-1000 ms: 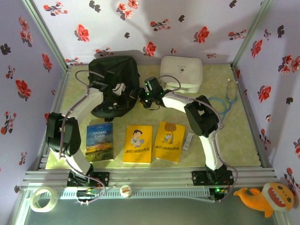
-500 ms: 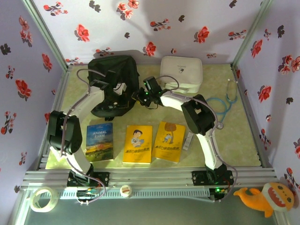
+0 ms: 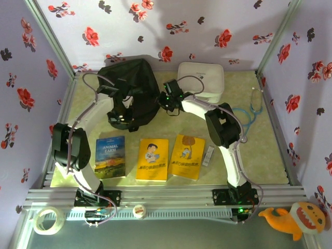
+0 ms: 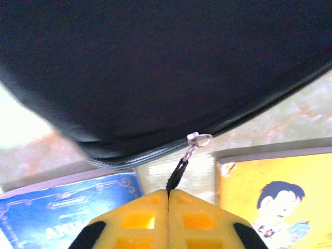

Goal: Pack the student bag

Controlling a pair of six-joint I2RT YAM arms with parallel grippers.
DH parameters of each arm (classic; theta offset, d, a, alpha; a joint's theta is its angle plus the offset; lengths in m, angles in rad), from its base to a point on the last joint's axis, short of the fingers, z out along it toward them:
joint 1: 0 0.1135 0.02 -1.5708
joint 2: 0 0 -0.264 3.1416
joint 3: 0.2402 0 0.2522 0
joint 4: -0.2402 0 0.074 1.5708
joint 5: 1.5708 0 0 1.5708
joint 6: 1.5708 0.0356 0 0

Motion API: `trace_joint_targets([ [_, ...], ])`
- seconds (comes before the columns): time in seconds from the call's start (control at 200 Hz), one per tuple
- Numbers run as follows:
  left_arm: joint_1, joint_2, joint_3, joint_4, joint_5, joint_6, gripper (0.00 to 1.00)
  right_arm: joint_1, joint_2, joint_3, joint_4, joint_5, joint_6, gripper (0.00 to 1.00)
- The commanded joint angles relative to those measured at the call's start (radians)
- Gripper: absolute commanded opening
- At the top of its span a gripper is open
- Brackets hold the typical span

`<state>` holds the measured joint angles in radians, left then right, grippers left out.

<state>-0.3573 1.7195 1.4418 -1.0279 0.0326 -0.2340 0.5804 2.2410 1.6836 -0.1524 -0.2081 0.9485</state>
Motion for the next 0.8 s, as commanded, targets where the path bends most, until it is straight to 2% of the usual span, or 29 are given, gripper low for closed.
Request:
trace_joint_targets([
  [0.0, 0.013, -0.011, 0.025, -0.067, -0.027, 0.027, 0.00, -0.007, -0.052, 0.016, -0.021, 0.113, -0.068, 0.21],
  [0.065, 0.009, 0.004, 0.031, -0.050, 0.008, 0.021, 0.00, -0.007, -0.064, -0.009, 0.002, 0.106, -0.062, 0.27],
  [0.22, -0.018, 0.026, 0.075, -0.012, 0.096, 0.012, 0.00, -0.006, -0.136, -0.059, -0.014, 0.069, -0.031, 0.56],
  [0.305, -0.035, 0.030, 0.099, 0.007, 0.144, 0.007, 0.00, 0.001, -0.194, -0.107, -0.050, 0.040, -0.016, 0.65],
  [0.45, -0.045, 0.029, 0.106, 0.074, 0.247, -0.016, 0.00, 0.023, -0.261, -0.213, -0.048, -0.019, 0.056, 0.71],
  [0.55, -0.051, 0.036, 0.119, 0.104, 0.308, -0.025, 0.00, 0.042, -0.283, -0.282, 0.019, -0.040, 0.136, 0.80],
  [0.635, -0.057, 0.047, 0.138, 0.104, 0.313, -0.022, 0.00, 0.062, -0.286, -0.307, 0.065, -0.022, 0.165, 0.86],
  [0.795, -0.065, 0.065, 0.131, 0.104, 0.313, -0.020, 0.00, 0.071, -0.254, -0.279, 0.063, -0.026, 0.195, 0.88],
])
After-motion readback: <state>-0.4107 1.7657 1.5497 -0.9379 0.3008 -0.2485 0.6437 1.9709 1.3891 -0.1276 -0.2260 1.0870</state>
